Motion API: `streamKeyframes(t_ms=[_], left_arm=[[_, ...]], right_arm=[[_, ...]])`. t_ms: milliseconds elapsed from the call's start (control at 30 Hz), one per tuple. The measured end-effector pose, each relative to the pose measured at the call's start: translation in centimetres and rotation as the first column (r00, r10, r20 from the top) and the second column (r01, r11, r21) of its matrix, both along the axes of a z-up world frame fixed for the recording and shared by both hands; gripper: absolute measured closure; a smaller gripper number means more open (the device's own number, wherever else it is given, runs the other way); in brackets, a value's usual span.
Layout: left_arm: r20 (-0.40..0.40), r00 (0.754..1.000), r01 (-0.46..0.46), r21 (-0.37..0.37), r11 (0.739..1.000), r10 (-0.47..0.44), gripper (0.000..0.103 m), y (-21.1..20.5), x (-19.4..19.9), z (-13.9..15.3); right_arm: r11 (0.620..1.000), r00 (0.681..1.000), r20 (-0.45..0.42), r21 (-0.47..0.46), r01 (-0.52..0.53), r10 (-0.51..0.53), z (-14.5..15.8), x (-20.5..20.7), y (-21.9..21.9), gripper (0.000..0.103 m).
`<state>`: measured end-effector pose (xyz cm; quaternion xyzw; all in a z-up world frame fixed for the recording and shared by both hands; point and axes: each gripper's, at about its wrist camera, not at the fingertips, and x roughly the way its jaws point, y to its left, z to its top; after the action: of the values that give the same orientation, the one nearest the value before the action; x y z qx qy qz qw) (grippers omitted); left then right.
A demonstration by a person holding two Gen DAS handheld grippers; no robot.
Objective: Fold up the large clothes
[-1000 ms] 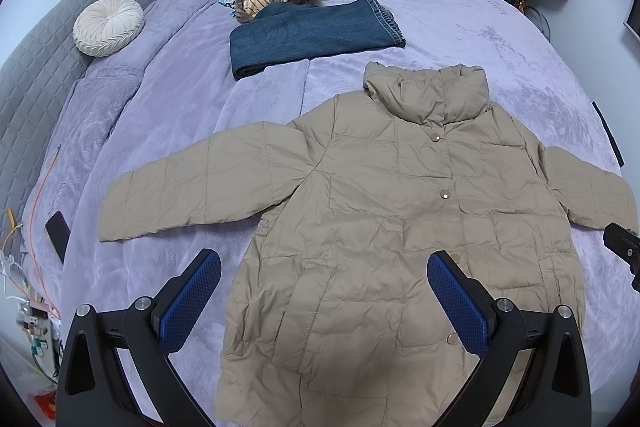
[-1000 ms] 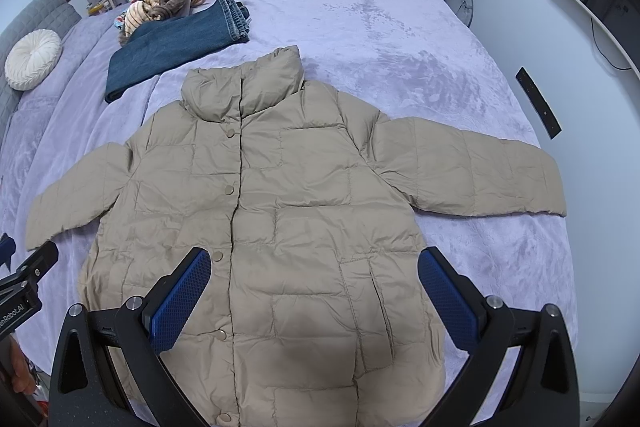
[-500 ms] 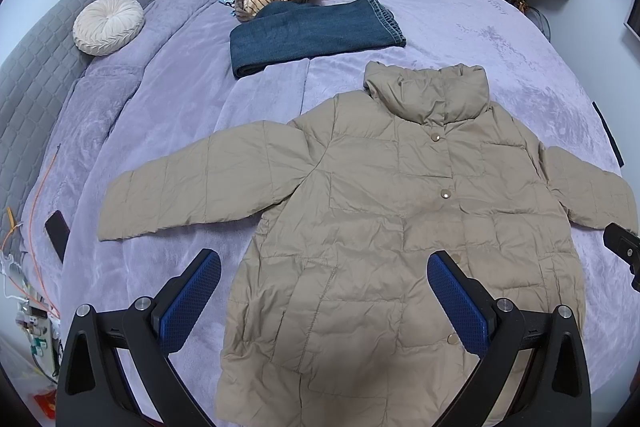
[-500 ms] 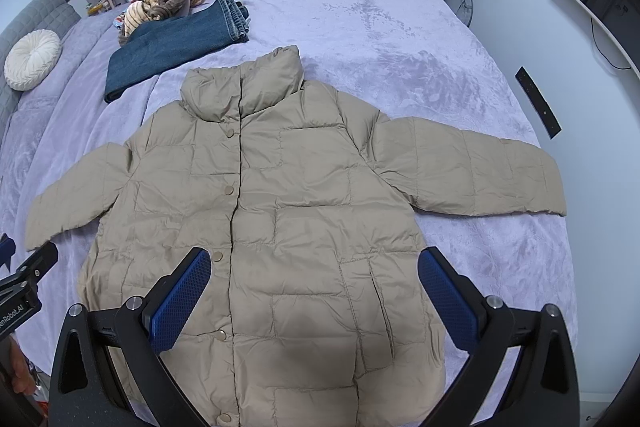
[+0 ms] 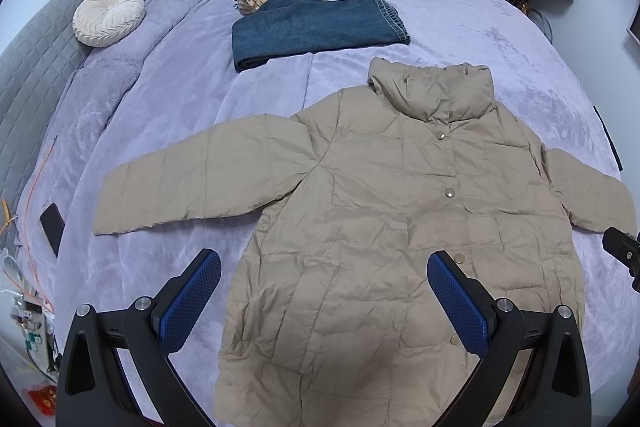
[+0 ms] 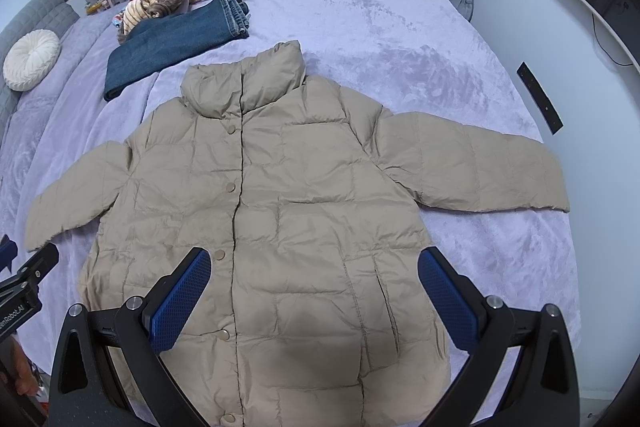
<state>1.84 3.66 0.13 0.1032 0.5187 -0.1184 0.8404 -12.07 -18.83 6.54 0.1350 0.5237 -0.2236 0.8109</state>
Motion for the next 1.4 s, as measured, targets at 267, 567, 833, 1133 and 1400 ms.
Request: streamKeyframes(t_ms=[267,567,833,1133,1400], left_arm=[[-0.092,0.995,-0.042,-0.015,0.999,0.040,0.000,2.7,1.7,-3.5],[-0.152,0.969,-0.207,-0.067,0.976,0.195,0.000,11.3,6.8,-9.5],[-0.289,0.883,-0.459,-0.373,0.806,0.369,0.000,22.6,12.4,-16.7],[-0.276,0.834,-0.547,-0.530,0.649,0.478,0.000,28.2,18.7,-20.5],[-0.099,0.871,-0.469,-0.459,0.755,0.481,0.092,27.8,24.0,-18.8]], right_arm=[[0.999,1.000,-0.028,0.042,-0.013,0.014,-3.0,1.7,1.7,0.000],[0.986,0.994,0.014,0.129,-0.108,0.107,-6.7,6.6,5.8,0.000],[0.951,0.975,-0.043,0.236,-0.201,0.217,-12.5,12.5,10.5,0.000],[0.929,0.967,-0.027,0.284,-0.238,0.255,-17.0,15.7,12.9,0.000],[0.902,0.967,0.095,0.349,-0.254,0.236,-16.2,20.5,14.1,0.000]])
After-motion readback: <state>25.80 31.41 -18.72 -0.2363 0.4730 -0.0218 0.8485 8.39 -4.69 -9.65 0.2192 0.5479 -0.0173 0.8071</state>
